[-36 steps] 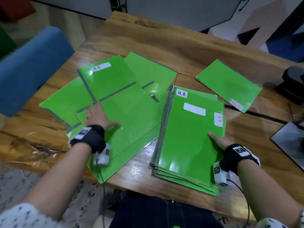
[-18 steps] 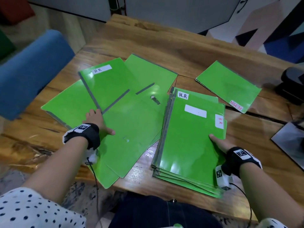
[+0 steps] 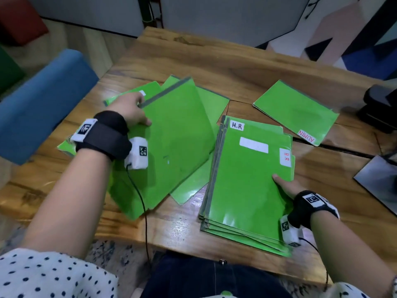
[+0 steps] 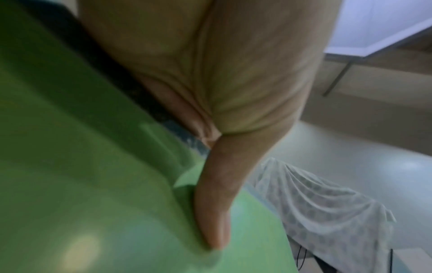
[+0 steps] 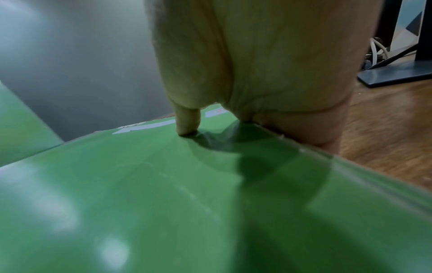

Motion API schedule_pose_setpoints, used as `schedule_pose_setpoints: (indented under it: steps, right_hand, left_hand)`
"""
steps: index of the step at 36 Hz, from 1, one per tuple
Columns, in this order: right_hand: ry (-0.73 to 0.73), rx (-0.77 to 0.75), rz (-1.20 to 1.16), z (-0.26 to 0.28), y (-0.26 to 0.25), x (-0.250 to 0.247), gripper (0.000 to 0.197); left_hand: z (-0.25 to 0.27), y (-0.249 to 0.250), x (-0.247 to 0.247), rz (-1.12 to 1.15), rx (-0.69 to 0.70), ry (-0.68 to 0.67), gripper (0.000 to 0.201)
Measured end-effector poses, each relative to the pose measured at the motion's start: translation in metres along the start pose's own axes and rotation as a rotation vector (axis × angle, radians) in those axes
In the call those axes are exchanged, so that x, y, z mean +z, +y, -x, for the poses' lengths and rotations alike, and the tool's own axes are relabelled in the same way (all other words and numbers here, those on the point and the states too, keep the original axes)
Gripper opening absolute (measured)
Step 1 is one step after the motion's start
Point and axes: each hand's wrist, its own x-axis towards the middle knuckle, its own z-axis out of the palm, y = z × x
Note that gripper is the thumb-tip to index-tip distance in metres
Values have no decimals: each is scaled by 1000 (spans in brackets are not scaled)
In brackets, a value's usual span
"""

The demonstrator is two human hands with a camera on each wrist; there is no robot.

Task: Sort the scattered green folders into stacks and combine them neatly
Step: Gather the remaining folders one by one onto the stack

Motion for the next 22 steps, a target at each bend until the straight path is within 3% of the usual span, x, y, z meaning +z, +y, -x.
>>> schedule_pose_setpoints:
  steps: [5, 10, 12, 14, 17, 22]
  right_hand:
    - [-6, -16, -31, -5, 5, 0, 61]
    - [-23, -20, -22, -12, 9, 0, 66]
    - [-27, -9, -19, -15, 11, -1, 68]
    - [-27, -1, -7, -22, 15, -1, 72]
    - [-28, -12, 18, -40, 26, -4, 77]
    - [-46, -35, 63, -17, 12, -4, 68]
  left_hand:
    - [-19, 5, -16, 246, 7, 90, 47]
    - [-30, 7, 1, 651, -54, -113, 28]
    - [-34, 3, 23, 604, -84, -186, 39]
    - [-40, -4, 48, 419, -99, -211, 54]
    - [-45, -17, 80, 144, -137, -233, 51]
    - [-44, -43, 113, 37, -163, -298, 50]
